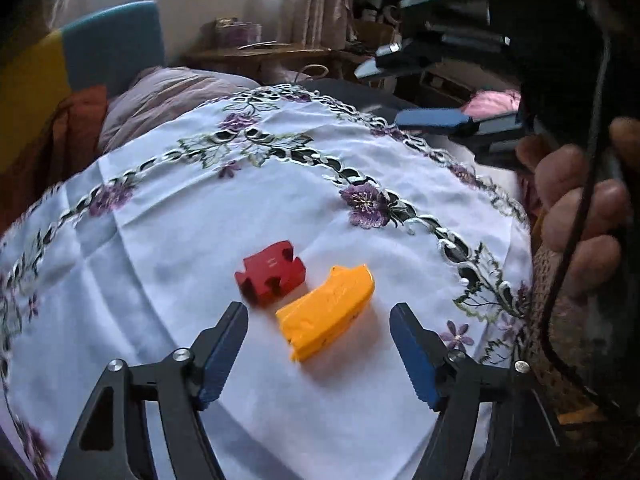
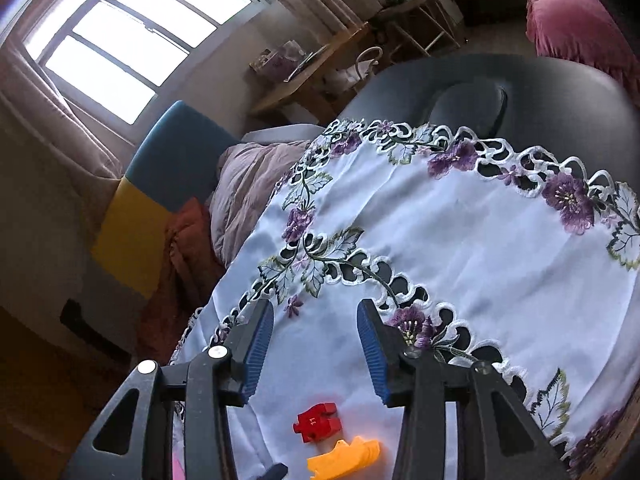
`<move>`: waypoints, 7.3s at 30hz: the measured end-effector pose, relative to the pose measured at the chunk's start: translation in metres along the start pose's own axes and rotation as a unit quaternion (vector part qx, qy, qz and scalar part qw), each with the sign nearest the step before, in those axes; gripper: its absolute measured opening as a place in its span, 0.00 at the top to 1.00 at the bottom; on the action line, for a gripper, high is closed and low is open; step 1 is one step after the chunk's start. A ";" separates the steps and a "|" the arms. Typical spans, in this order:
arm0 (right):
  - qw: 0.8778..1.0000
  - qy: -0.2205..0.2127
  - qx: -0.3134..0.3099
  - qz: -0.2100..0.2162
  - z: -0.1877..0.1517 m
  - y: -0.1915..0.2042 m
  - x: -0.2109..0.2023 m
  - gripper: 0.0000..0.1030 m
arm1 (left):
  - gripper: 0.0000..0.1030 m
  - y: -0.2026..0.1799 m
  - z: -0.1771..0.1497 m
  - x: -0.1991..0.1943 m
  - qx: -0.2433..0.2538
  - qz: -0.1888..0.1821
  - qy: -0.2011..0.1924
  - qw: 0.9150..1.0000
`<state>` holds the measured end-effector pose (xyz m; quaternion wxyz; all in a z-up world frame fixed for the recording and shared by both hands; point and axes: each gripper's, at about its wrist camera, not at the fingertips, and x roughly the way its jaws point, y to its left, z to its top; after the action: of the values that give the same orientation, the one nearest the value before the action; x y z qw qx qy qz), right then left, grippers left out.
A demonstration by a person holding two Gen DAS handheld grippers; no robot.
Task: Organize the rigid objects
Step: 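Reach the left gripper to the yellow toy piece and grasp it, then grasp the red puzzle piece with the right gripper while the left gripper holds the yellow piece, then carry the yellow toy piece into the tray and open the left gripper, then carry the red puzzle piece into the tray and open the right gripper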
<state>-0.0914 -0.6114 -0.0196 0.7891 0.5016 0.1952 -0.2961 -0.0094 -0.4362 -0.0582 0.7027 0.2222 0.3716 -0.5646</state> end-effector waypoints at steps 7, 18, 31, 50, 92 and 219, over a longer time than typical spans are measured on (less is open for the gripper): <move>1.000 0.005 0.007 0.002 0.000 -0.002 0.002 0.57 | 0.73 -0.013 0.006 0.029 0.038 -0.019 0.044 0.998; 0.996 0.087 -0.024 0.008 -0.009 0.008 0.030 0.57 | 0.74 0.032 -0.044 -0.026 -0.096 0.059 0.012 0.994; 0.970 0.204 -0.130 -0.029 -0.049 0.036 0.071 0.57 | 0.72 0.081 -0.119 -0.079 -0.208 0.104 -0.010 0.972; 0.956 0.213 -0.187 -0.070 -0.059 0.051 0.091 0.54 | 0.66 0.090 -0.111 -0.069 -0.202 0.114 -0.023 0.973; 0.860 0.229 -0.437 -0.134 -0.134 0.092 0.114 0.52 | 0.74 0.085 -0.118 -0.073 -0.197 0.140 -0.046 0.969; 0.806 0.195 -0.557 -0.048 -0.178 0.136 0.070 0.52 | 0.55 0.149 -0.292 -0.301 -0.404 0.328 -0.107 0.847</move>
<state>0.0494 -0.4251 -0.0454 0.8631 0.0135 0.4999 -0.0701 0.0283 0.0057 -0.0236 0.9101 -0.0340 0.3945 -0.1221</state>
